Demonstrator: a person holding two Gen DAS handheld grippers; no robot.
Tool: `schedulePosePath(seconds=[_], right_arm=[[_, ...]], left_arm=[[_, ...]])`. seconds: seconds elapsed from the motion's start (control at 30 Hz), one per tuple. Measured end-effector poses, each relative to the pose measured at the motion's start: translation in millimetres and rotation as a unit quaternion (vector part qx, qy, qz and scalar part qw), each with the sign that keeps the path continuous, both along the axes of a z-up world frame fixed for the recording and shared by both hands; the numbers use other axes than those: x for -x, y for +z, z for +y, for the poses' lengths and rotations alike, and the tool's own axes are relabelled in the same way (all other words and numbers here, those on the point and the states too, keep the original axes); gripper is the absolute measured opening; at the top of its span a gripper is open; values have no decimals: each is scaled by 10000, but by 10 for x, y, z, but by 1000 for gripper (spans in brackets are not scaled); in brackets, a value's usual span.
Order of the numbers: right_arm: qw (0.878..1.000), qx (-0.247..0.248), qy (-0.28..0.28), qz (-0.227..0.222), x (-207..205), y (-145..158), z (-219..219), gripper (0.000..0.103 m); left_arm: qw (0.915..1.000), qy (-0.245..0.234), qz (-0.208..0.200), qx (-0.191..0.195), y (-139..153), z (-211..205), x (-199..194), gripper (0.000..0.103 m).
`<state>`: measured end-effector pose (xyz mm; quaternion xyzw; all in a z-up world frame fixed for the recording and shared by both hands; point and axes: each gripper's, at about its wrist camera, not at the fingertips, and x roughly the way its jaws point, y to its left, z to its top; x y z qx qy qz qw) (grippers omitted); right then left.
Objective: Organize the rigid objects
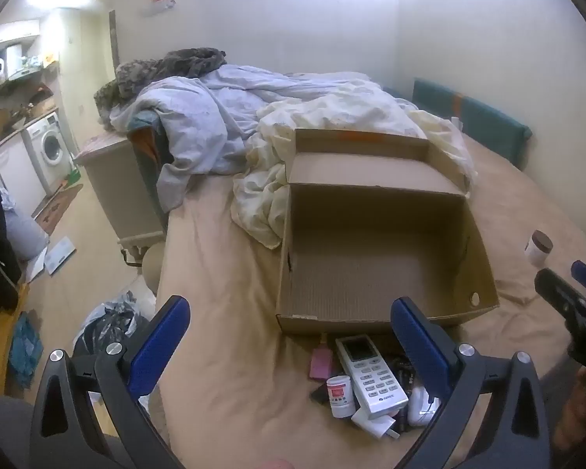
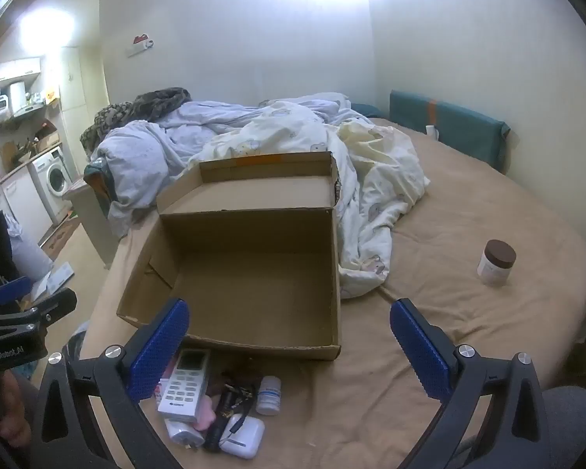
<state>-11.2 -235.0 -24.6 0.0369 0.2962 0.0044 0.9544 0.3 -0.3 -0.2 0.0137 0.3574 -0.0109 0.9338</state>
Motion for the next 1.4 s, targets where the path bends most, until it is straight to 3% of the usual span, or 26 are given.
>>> schedulePosePath(seconds=[1.4], right_arm=[[10000, 81, -32, -37, -15, 1, -16, 103]], left_arm=[[9999, 116, 43, 70, -48, 69, -35, 102]])
